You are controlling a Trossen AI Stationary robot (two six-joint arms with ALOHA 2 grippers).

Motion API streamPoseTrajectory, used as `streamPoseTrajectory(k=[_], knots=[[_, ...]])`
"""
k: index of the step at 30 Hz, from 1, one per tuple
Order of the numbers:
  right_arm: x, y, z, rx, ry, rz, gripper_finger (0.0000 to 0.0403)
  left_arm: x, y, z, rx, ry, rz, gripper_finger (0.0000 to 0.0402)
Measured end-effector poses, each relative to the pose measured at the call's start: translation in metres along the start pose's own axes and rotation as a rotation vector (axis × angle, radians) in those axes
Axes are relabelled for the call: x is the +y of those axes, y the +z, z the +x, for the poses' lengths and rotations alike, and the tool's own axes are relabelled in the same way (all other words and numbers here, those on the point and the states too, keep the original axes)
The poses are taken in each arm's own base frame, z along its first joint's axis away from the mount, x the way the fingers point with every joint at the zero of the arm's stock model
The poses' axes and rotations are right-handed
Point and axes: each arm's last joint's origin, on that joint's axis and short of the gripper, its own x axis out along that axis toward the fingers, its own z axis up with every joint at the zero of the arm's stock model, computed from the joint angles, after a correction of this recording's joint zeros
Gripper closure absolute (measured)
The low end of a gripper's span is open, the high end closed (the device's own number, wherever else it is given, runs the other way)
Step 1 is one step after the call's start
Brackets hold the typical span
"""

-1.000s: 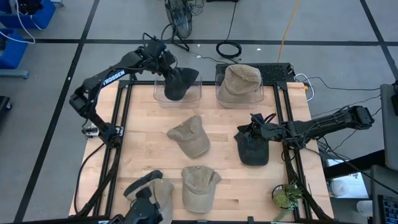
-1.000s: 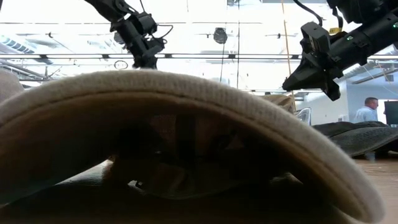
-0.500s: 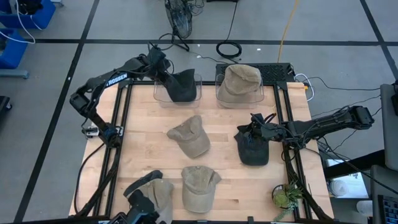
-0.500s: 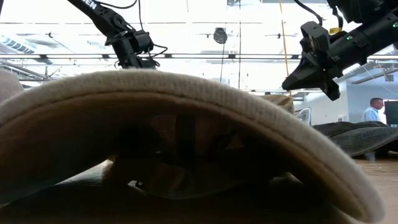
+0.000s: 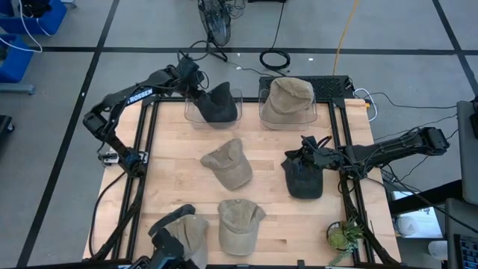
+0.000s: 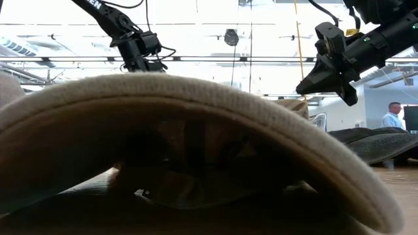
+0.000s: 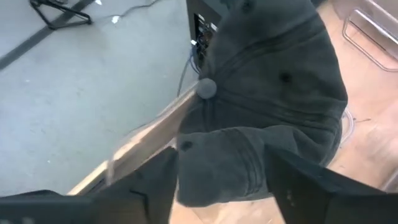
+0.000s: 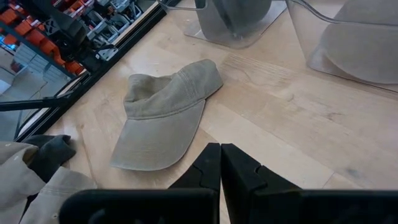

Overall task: Pick & Place hat
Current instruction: Put the brown cap into the right transparent bin

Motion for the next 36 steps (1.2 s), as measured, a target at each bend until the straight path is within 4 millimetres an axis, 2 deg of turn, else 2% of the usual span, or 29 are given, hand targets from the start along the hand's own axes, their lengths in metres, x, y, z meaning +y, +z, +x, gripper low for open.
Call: streamPoseTrajectory(k=[5, 9, 13, 16, 19, 25, 30, 36], knots=[[0.000, 0.000, 0.000, -0.001, -0.004, -0.005, 0.0403, -0.003, 0.002, -0.031, -0.083, 0.077, -0.004, 0.0114], [-0.003, 0.003, 0.001, -0.045, -0.046, -0.005, 0.0403, -0.013, 0.001, -0.074, -0.206, 0.134, 0.000, 0.0128], [-0.005, 0.005, 0.002, -0.068, -0.071, -0.014, 0.0403, -0.032, -0.008, -0.118, -0.319, 0.075, -0.037, 0.0197], [-0.004, 0.005, 0.002, -0.066, -0.071, -0.042, 0.0403, -0.051, -0.019, -0.144, -0.364, 0.007, -0.044, 0.0280], [-0.004, 0.004, 0.002, -0.064, -0.072, -0.072, 0.0403, -0.075, -0.032, -0.160, -0.364, -0.073, -0.039, 0.0375], [-0.004, 0.004, 0.002, -0.063, -0.071, -0.071, 0.0403, -0.143, -0.062, -0.171, -0.323, -0.158, -0.034, 0.0397], [-0.004, 0.004, 0.002, -0.062, -0.071, -0.069, 0.0403, -0.204, -0.098, -0.164, -0.303, -0.215, -0.033, 0.0398], [-0.004, 0.004, 0.002, -0.063, -0.071, -0.069, 0.0403, -0.251, -0.139, -0.158, -0.233, -0.271, -0.025, 0.0399]])
